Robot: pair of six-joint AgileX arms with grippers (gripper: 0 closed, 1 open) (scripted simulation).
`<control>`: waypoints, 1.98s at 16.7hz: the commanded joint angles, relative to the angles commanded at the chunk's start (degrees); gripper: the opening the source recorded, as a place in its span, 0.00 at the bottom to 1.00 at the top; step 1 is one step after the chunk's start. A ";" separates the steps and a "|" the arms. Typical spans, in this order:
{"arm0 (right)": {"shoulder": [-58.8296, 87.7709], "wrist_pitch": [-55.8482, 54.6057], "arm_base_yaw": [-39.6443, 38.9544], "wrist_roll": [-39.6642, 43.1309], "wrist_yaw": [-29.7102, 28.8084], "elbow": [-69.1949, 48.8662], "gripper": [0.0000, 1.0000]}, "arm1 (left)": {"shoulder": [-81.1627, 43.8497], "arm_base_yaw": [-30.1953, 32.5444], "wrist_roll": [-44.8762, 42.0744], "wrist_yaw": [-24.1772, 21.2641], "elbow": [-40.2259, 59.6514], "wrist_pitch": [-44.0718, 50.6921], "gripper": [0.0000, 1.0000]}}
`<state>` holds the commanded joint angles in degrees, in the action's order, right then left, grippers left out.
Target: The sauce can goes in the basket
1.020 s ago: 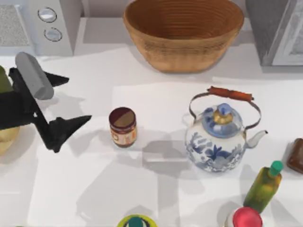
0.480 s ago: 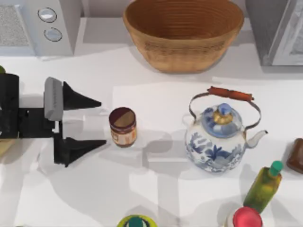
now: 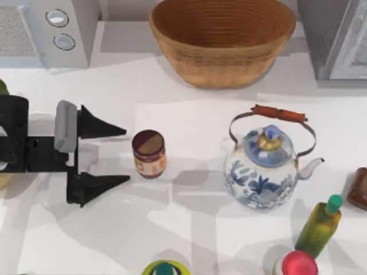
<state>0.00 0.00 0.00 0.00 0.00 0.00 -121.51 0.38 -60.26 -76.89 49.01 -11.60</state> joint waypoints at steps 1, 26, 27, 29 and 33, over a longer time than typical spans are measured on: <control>0.00 0.00 0.00 0.00 0.00 0.00 1.00 | 0.17 -0.07 0.05 0.12 -0.21 0.09 1.00; 0.00 0.00 0.00 0.00 0.00 0.00 1.00 | -6.81 11.54 27.75 7.90 -1.68 -35.15 0.70; 0.00 0.00 0.00 0.00 0.00 0.00 1.00 | -6.81 11.54 27.75 7.90 -1.68 -35.15 0.62; 0.00 0.00 0.00 0.00 0.00 0.00 1.00 | -6.81 11.54 27.75 7.90 -1.68 -35.15 0.47; 0.00 0.00 0.00 0.00 0.00 0.00 1.00 | -6.81 11.54 27.75 7.90 -1.68 -35.15 0.17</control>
<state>0.00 0.00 0.00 0.00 0.00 0.00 -128.33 11.92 -32.51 -68.99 47.33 -46.75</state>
